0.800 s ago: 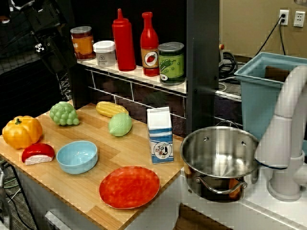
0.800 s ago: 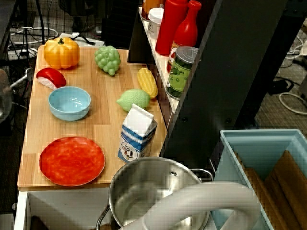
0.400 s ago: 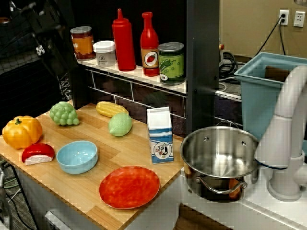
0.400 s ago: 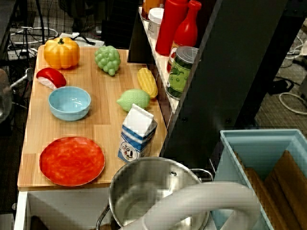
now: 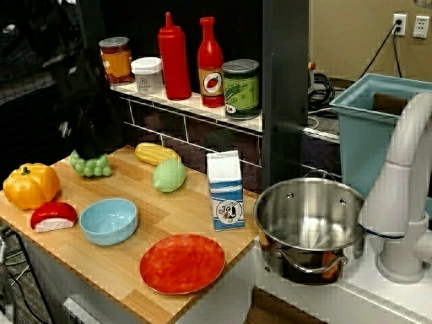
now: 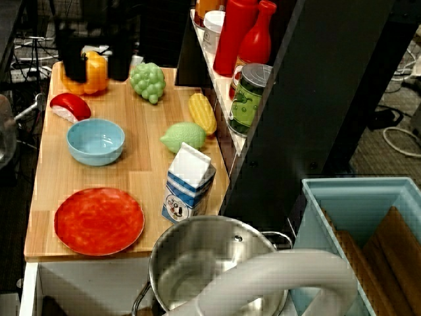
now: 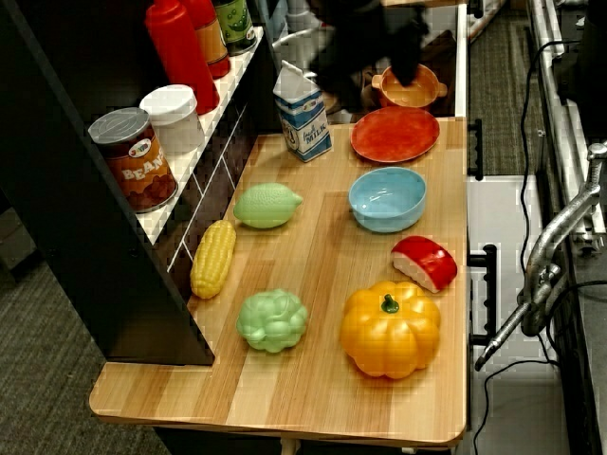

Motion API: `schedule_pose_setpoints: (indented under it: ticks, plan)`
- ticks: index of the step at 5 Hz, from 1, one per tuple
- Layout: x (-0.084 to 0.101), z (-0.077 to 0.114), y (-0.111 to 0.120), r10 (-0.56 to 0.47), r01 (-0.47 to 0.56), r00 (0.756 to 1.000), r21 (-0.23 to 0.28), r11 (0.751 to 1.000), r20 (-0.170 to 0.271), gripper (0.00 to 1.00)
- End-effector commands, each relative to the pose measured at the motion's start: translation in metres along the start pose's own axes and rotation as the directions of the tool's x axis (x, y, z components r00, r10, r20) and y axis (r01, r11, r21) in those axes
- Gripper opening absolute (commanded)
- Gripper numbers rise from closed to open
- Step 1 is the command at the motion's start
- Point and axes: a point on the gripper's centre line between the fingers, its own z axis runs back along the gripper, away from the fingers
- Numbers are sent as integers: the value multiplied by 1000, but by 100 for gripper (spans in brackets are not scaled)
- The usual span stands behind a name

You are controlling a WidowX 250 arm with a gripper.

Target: Lift bowl

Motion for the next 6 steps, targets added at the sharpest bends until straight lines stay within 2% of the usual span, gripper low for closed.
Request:
schedule_pose_setpoints:
  ticks: [1, 2, 4, 5, 6]
  plan:
    - [-12, -18, -11, -91, 100, 990, 76, 992, -109, 100]
    - [-14, -24, -9, -102, 106, 986, 27, 994, -129, 100]
    - [-8, -16, 3, -94, 98, 990, 36, 995, -109, 100]
    - [-5, -4, 12, -71, 78, 995, 96, 992, -76, 100]
    - [-11, 4, 33, -62, 74, 995, 153, 985, -81, 100]
